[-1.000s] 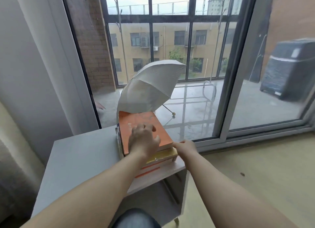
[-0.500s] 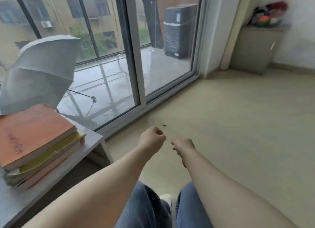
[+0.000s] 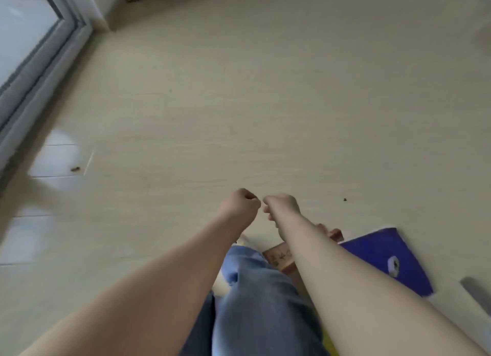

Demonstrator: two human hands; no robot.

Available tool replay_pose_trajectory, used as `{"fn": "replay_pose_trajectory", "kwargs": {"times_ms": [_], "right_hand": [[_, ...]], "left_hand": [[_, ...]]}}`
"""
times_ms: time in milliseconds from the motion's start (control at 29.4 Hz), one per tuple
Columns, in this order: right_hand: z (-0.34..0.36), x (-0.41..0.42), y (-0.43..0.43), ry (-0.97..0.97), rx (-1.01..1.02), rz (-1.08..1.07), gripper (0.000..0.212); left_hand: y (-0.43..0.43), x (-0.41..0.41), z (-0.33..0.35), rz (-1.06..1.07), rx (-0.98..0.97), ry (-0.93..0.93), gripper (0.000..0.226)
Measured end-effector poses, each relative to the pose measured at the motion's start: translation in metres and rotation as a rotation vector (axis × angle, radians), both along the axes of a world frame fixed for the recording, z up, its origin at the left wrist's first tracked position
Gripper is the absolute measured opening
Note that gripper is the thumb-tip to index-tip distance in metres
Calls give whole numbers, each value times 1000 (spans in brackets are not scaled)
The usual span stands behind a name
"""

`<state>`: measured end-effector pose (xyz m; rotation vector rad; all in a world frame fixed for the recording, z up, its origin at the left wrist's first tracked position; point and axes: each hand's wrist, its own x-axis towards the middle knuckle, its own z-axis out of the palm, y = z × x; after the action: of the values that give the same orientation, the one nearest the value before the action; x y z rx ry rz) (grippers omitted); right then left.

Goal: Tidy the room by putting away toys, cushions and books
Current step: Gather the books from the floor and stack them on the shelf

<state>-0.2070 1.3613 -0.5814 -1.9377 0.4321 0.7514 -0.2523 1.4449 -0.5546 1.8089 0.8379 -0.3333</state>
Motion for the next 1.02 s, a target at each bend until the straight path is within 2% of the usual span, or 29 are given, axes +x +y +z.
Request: {"fn": "replay_pose_trajectory", "kwargs": {"times_ms": [170,340,510,645,781,883,951,1019], "right_hand": [[-41,-12,-81,101,-43,-155,9],[-49,-35,-152,130,-35,-263,18],[-72,-43,-195,168,-48,-297,33],[-93,-49,-221,261,-47,-398,26],[-121,-52,-231,301,-46,-492,11],[-144,-58,-235,317,-96,-464,9],[-154,-54,-235,329,-137,-434,12],[-168,-47,-236,288,-174,-392,22]], "left_hand": [[-49,8,-37,-264,-48,158,10],[-93,16,-42,-480,-72,158,13],[-122,27,-49,-569,-1,186,18],[-148,37,-67,-686,30,230,21],[-161,44,-104,-664,83,256,17],[-172,40,-139,-613,121,332,41],[-179,41,-162,-547,36,389,50],[-186,40,-188,-518,-79,435,51]]}}
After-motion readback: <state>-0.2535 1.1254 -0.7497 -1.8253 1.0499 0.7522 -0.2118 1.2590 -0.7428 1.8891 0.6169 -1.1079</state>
